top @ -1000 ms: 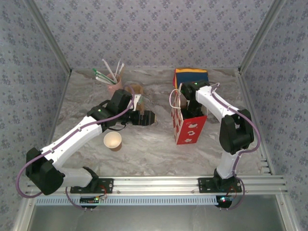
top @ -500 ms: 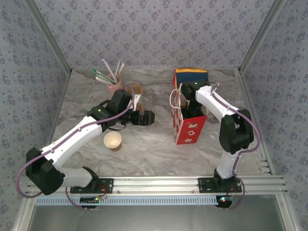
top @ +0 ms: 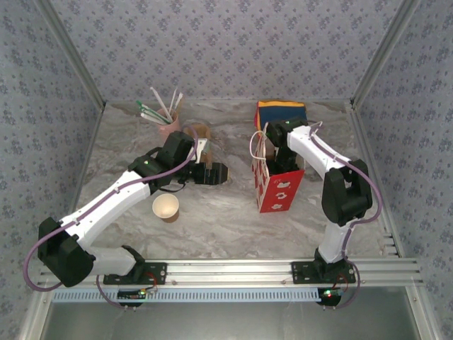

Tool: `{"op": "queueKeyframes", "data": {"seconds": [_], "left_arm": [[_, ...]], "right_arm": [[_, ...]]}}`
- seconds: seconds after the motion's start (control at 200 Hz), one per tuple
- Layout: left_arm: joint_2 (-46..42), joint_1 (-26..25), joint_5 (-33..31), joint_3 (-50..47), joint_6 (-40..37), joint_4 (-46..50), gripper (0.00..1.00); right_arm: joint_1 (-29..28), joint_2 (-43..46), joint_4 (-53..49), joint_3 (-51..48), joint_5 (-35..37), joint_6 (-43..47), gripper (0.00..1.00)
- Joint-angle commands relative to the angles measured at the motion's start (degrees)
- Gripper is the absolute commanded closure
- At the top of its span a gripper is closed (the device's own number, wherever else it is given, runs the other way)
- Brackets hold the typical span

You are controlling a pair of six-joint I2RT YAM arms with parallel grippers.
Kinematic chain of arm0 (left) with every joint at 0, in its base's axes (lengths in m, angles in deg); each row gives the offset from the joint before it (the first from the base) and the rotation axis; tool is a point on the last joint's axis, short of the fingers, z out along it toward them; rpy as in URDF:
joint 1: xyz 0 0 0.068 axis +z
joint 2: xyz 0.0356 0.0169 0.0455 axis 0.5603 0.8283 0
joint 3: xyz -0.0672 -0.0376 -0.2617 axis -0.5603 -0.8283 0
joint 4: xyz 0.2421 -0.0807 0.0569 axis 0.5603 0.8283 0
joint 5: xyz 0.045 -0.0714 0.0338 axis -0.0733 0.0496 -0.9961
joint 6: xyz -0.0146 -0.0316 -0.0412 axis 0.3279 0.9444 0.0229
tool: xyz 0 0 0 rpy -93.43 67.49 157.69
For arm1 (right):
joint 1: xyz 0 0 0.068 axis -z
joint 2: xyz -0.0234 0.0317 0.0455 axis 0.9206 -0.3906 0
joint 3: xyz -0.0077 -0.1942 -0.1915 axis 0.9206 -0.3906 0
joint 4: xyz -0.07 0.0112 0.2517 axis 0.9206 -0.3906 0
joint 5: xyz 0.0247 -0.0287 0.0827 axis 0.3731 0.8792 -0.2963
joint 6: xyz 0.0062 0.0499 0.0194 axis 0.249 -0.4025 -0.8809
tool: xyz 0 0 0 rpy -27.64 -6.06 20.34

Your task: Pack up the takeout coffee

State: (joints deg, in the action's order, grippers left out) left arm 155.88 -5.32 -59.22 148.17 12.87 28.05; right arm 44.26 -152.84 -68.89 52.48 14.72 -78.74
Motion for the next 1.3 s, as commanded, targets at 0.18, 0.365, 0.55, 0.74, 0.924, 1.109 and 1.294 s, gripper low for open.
{"op": "queueKeyframes", "data": {"seconds": [0.18,0.365,0.55,0.74,0.924,1.109,1.294], "left_arm": [[-0.81,-0.31,-0.45,0.32,-0.84,0.6,0.0],[-0.72,-0.4,-0.41,0.26,-0.82,0.46,0.0],[-0.68,-0.34,-0.5,0.35,-0.82,0.46,0.0],[-0.63,-0.29,-0.65,0.33,-0.9,0.62,0.0],[-0.46,-0.34,-0.52,0.42,-0.91,0.54,0.0],[-0.48,-0.32,-0.5,0.6,-0.9,0.43,0.0],[-0.37,-0.36,-0.38,0.77,-0.99,0.35,0.0]], "right_arm": [[-1.07,-10.23,14.2,-5.66,1.24,0.72,0.42],[-1.01,-8.8,13.31,-4.71,1.51,0.47,0.42],[-1.15,-9.53,14.23,-5.09,1.16,0.37,0.42],[-1.38,-10.37,15.27,-5.77,0.85,0.29,0.42],[-1.37,-10.22,14.88,-5.39,1.06,0.29,0.42],[-1.46,-9.43,14.09,-4.83,0.98,0.3,0.42],[-1.61,-8.7,13.45,-4.26,1.15,0.2,0.41]]}}
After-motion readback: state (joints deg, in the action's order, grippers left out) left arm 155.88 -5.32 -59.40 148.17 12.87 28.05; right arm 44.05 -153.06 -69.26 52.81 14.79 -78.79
